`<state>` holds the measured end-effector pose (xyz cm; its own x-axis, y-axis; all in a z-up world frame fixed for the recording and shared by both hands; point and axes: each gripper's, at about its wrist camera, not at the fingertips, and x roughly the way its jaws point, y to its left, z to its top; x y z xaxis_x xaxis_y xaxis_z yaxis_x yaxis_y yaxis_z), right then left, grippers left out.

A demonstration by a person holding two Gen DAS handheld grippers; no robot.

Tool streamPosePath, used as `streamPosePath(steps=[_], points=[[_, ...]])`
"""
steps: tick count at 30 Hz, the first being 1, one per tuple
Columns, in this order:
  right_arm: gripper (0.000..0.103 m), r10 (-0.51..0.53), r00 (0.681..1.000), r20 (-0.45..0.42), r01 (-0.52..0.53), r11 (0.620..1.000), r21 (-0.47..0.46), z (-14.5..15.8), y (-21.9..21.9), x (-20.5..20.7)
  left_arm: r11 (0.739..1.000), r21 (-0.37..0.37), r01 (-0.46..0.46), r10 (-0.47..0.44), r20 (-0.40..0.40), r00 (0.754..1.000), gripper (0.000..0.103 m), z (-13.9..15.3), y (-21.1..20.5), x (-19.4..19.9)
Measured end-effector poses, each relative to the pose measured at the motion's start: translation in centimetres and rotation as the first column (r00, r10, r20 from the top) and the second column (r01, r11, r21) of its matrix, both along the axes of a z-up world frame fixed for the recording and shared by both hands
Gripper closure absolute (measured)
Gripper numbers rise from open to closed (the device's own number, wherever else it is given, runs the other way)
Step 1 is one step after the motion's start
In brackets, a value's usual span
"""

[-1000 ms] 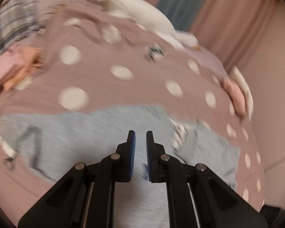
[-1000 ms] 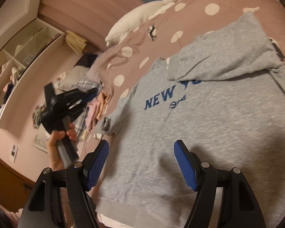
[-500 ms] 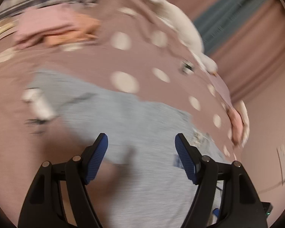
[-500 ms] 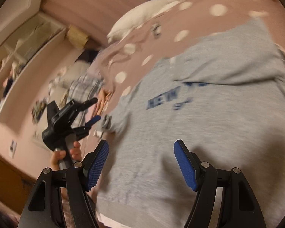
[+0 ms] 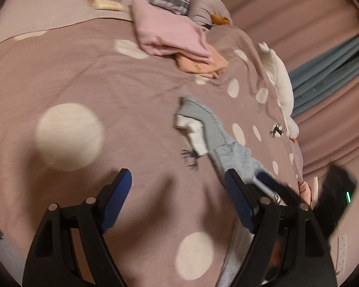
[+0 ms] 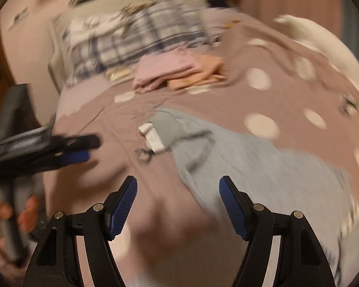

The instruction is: Fold small clothes

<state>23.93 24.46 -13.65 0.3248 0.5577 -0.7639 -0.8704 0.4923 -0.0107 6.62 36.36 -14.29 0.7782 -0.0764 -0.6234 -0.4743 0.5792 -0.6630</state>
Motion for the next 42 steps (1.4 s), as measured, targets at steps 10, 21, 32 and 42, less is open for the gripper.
streamPosePath(steps=[10, 21, 32, 42], points=[[0.032, 0.128, 0.990, 0.064, -0.110, 0.967, -0.230, -3.3, 10.7, 1.4, 0.998, -0.069, 0.004, -0.003, 0.009, 1.000, 0.020, -1.0, 1.3, -1.9], [0.091, -0.084, 0.977, -0.194, 0.109, 0.986, 0.124, 1.8, 1.5, 5.7, 0.996, -0.060, 0.058, -0.057, 0.022, 0.998, 0.020, -0.1, 0.0, -1.3], [0.091, -0.290, 0.856, -0.428, 0.469, 0.782, 0.409, 8.5, -22.1, 8.0, 0.971, 0.014, 0.239, -0.239, 0.018, 0.971, 0.019, 2.9, -6.9, 2.4], [0.091, -0.404, 0.631, -0.662, 0.728, 0.603, 0.326, 1.0, -34.9, 10.1, 0.863, 0.119, 0.491, -0.489, -0.043, 0.871, 0.019, 3.6, -16.4, 11.1]])
